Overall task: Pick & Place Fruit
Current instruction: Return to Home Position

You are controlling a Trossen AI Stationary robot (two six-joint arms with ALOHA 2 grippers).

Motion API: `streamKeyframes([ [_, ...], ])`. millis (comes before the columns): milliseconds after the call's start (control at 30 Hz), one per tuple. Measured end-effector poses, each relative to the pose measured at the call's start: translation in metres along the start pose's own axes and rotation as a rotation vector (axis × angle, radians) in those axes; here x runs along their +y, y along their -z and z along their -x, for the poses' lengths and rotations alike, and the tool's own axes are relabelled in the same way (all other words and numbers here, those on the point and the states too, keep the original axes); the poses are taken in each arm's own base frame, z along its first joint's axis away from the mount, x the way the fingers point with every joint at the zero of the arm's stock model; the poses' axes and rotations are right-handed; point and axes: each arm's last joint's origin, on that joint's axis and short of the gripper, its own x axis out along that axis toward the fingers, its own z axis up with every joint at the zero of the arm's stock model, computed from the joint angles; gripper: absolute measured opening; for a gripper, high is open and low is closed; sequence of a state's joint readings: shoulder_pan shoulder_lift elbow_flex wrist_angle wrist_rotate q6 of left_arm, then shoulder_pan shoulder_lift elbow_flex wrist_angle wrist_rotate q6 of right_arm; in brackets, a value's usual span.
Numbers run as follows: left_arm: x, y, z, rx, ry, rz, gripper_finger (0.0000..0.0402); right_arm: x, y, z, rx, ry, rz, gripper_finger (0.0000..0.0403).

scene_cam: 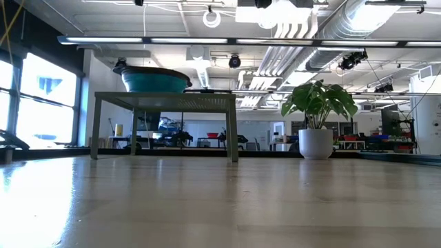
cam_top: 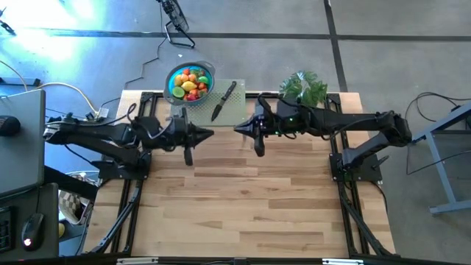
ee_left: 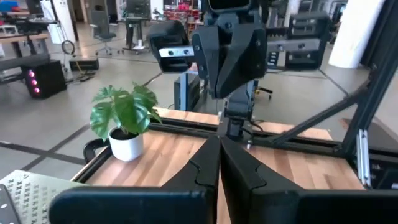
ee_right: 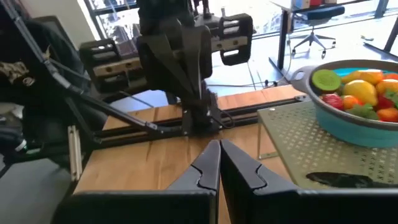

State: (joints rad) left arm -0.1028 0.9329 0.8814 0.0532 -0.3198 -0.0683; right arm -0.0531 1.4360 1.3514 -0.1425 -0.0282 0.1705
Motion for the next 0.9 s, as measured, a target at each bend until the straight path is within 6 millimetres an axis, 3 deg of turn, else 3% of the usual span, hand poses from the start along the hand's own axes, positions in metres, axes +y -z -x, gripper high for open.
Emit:
streamKeyframes([
  [233,-0.006,0.012,0.019,-0.014,0.022,-0.032,0.0008,0.009,-0.001,0.003,-0.007,-0.024,0.016,0.0003],
  [433,0.006,0.012,0.055,-0.092,0.032,-0.05,0.0002,0.011,0.0,0.003,-0.005,-0.01,0.017,0.0003],
  [900,0.031,0.063,0.107,-0.124,0.09,-0.033,0.0,0.01,0.001,0.003,0.0,0.001,-0.035,0.0003],
])
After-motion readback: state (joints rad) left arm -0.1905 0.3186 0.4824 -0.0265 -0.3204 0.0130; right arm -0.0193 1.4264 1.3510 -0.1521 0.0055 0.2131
